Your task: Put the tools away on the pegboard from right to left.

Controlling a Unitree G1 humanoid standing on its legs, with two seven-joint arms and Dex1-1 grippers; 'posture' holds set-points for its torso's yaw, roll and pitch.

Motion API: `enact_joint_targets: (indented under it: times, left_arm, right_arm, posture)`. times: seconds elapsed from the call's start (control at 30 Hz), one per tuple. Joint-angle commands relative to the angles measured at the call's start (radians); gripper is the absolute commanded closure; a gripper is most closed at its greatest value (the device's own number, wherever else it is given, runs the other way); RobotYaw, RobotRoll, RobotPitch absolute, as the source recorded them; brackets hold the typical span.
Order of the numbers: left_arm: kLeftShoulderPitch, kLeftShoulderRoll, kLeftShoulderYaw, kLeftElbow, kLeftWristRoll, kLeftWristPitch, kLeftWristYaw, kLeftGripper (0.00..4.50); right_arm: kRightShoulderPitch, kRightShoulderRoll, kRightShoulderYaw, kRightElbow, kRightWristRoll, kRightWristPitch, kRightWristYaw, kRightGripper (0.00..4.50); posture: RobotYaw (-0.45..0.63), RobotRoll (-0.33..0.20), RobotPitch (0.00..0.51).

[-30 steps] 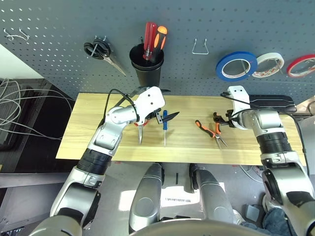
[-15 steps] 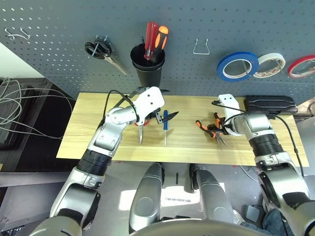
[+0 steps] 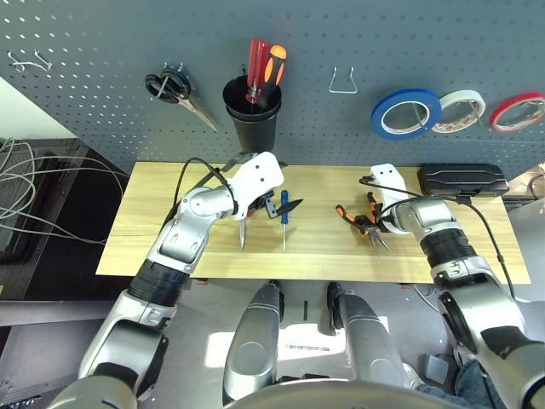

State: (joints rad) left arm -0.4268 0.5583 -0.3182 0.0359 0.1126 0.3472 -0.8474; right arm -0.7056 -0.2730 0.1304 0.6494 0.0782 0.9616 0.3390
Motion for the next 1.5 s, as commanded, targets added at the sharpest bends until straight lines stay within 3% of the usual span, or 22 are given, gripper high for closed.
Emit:
enact_joint_targets:
  times: [0.03,0.1,0.17,0.27,0.3,0.67,0.87,1.07,1.3,1.5]
  left_arm:
    - [0.011,0.011,-0.040,-0.019,0.026,0.066,-0.023,0.00]
    - [0.005,0.011,-0.050,-0.010,0.036,0.078,-0.025,0.00]
    - [0.000,0.007,-0.053,-0.003,0.041,0.075,-0.023,0.00]
    - [-0.017,-0.005,-0.052,0.009,0.043,0.074,-0.021,0.00]
    - [-0.022,-0.009,-0.052,0.011,0.043,0.073,-0.021,0.00]
    - [-0.022,-0.024,-0.046,0.011,0.033,0.058,-0.019,0.00]
    - [-0.011,-0.046,-0.021,0.001,0.012,0.013,0.006,0.00]
    - [0.043,-0.065,0.036,-0.039,-0.038,-0.089,0.034,0.00]
    - [0.089,-0.061,0.110,-0.048,-0.120,-0.331,0.028,0.00]
    - [0.117,-0.081,0.145,-0.096,-0.222,-0.447,-0.011,0.00]
  right_arm:
    - [0.041,-0.010,0.015,0.087,-0.044,-0.026,-0.022,2.30]
    - [0.043,-0.014,0.015,0.102,-0.047,-0.041,-0.019,2.82]
    - [0.042,-0.016,0.014,0.114,-0.050,-0.052,-0.018,3.06]
    - [0.040,-0.017,0.012,0.125,-0.060,-0.062,-0.014,3.97]
    - [0.041,-0.020,0.014,0.123,-0.065,-0.068,-0.010,4.04]
    - [0.081,-0.050,0.041,-0.066,-0.083,-0.019,0.027,4.04]
    - [0.157,-0.112,0.037,-0.413,-0.042,0.070,0.105,4.04]
    - [0.308,-0.211,-0.007,-0.715,0.025,0.011,0.202,4.04]
    - [0.440,-0.252,-0.096,-0.904,0.107,-0.260,0.296,4.04]
    - [0.435,-0.224,-0.132,-1.027,0.208,-0.344,0.342,4.04]
  posture:
    - [0.19,0.000,0.327]
    - [0.19,0.000,0.327]
    - [0.19,0.000,0.328]
    - [0.19,0.000,0.327]
    - [0.19,0.000,0.327]
    - [0.17,0.000,0.326]
    - [0.17,0.000,0.326]
    - [0.16,0.000,0.324]
    - [0.14,0.000,0.323]
    - [0.13,0.000,0.324]
